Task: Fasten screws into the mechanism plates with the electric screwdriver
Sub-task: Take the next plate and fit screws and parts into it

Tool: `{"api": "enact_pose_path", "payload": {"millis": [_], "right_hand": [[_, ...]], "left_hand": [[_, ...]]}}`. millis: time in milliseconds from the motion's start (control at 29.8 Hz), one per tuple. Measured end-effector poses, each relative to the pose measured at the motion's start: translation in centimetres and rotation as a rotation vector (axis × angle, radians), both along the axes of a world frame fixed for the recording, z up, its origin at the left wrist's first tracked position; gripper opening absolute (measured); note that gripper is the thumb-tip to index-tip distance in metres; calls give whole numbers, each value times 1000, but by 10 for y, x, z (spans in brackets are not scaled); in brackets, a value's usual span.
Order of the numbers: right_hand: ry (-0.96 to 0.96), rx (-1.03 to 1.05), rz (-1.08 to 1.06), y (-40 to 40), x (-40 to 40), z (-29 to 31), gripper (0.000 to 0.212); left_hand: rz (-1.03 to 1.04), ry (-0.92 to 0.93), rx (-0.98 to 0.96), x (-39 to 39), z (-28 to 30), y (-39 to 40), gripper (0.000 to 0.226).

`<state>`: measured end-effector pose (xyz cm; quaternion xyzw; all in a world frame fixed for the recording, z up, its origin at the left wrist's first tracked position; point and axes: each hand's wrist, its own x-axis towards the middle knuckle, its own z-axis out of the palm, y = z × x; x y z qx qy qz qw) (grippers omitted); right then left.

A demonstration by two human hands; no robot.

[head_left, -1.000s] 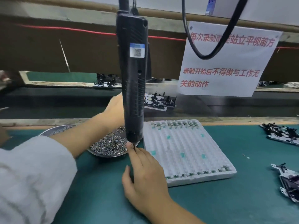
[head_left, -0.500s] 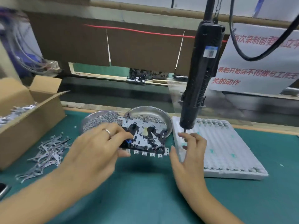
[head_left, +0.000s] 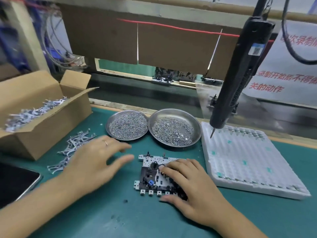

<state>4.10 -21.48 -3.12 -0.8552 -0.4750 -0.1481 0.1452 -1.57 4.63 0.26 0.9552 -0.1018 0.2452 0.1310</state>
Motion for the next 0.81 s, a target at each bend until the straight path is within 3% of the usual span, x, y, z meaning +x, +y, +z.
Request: {"api": "enact_pose_path", "payload": {"millis": [67, 168, 503, 604, 738, 805], "right_hand": [[33, 12, -25, 0, -1, -1, 55], [68, 37, -57, 1, -1, -1, 52], [82, 80, -27, 3, 2, -5, 47], [84, 87, -25, 3, 3, -6, 47], [94, 89, -20, 3, 4, -6, 46], [99, 88, -17, 3, 4, -6, 46]], "left_hand": [[173, 72, 141, 12, 5, 26, 35], [389, 224, 120, 20, 2, 56, 30], [470, 260, 18, 36, -10, 68, 11], [480, 218, -145, 40, -4, 66, 9], [404, 240, -559, 37, 14, 64, 9], [374, 259, -648, 35, 20, 62, 6]]}}
